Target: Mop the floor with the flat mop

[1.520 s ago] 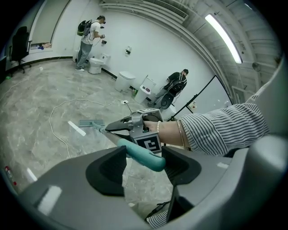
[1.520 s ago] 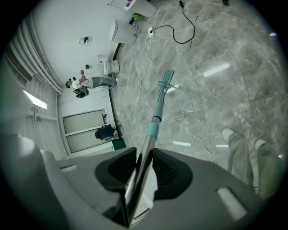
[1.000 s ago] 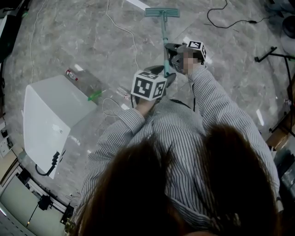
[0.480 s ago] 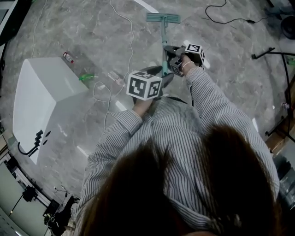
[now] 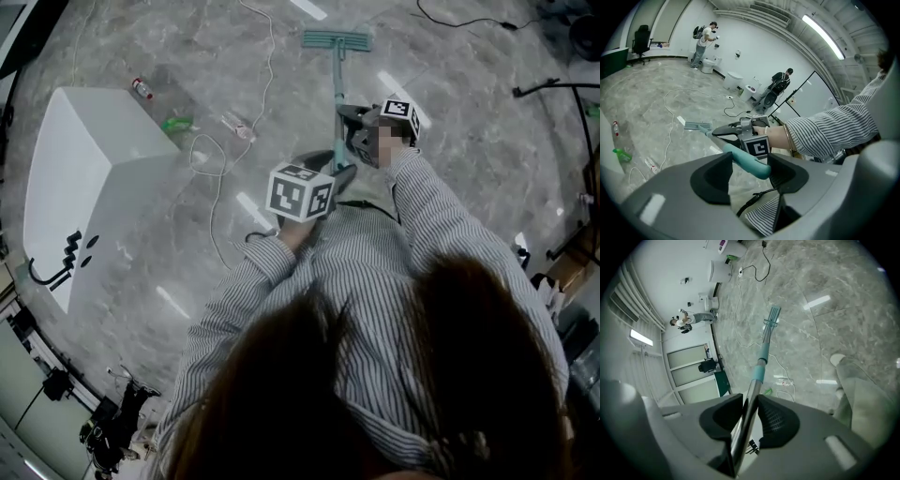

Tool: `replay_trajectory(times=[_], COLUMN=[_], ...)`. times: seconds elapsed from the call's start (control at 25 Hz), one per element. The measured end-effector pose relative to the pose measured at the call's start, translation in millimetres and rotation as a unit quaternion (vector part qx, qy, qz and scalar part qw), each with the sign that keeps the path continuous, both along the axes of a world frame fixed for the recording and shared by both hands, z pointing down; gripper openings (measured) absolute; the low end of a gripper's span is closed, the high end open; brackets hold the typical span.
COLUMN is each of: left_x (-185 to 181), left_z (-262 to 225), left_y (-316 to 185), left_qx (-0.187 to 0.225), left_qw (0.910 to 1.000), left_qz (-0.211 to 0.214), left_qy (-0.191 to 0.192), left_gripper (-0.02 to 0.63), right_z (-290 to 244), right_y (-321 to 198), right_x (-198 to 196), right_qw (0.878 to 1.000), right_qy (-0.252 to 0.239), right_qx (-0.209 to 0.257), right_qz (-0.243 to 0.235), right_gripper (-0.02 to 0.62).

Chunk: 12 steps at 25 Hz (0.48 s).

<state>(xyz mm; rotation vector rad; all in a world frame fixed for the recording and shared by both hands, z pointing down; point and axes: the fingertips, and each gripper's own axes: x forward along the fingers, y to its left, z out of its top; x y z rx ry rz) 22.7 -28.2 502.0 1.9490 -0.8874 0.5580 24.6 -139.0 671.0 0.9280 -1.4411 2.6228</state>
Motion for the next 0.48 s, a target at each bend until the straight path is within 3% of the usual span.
replay_trajectory(times=[0.24,0.48], left_x=[-11,-28], left_z=[10,11], left_y=[92,194], left_qx=[0.009,0.006], left_qw=[0.9998,0.9990], left_qz=[0.015,0.044], left_qy=[0.002,0.000], left_gripper=[0.238,0.238], right_z=[4,6], right_y=[91,191], right_x=[-8,-20], right_qw=[1.000,0.999], right_qy=[0.014,0.000], right_qx=[0.007,0.009], right_qz=[0.002,0.038], right_gripper=[0.101,0.101])
